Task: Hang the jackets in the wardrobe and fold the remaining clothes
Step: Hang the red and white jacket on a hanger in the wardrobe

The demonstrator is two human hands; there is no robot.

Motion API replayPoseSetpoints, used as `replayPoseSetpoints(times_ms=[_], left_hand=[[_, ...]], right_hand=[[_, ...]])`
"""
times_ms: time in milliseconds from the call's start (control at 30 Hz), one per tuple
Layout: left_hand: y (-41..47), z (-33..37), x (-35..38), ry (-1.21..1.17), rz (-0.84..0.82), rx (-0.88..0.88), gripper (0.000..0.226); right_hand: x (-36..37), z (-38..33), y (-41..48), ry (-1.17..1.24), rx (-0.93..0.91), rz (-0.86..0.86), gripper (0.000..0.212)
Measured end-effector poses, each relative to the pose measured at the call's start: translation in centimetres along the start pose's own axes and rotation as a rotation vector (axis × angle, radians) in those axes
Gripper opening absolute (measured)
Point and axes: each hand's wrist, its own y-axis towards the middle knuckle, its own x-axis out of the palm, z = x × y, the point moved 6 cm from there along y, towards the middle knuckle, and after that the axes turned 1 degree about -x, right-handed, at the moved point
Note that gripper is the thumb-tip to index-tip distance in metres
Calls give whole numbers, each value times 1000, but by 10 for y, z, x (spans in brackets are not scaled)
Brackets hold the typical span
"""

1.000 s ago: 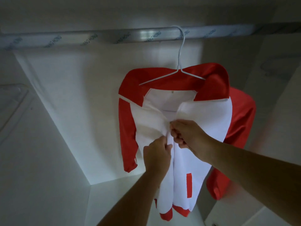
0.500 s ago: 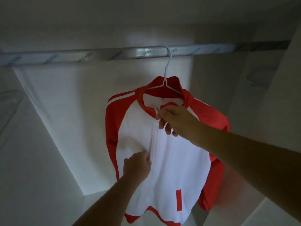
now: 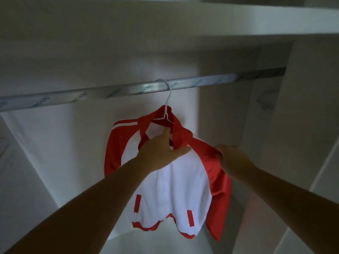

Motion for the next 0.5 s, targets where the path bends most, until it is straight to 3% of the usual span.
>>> replayPoseSetpoints(times_ms=[100,200,233,333,367,433,500], left_hand=[[-3,-7,18,271,-22,51,26],[-7,-23,16,352,-22,9,30],[-6,-27,15,270,-47,-45,34],[3,-15,13,-298,-87,-221,17],[8,-5,12,-472,-74,-267,11],[22,4,13,-631,-7,-344,21],[31,4,13,-597,100,-405,29]], right_hand=[[13,7,-7,-85,-42,-103,29],[21,14,-14,-126,-68,-231,24],[20,14,-16,-130,-78,-285,12],[19,10,-22,-135,-100,-430,34],[19,9,-23,-143,-100,-451,32],[19,9,-24,-181,-110,-435,15],[14,10,-25,-259,-104,-409,31]])
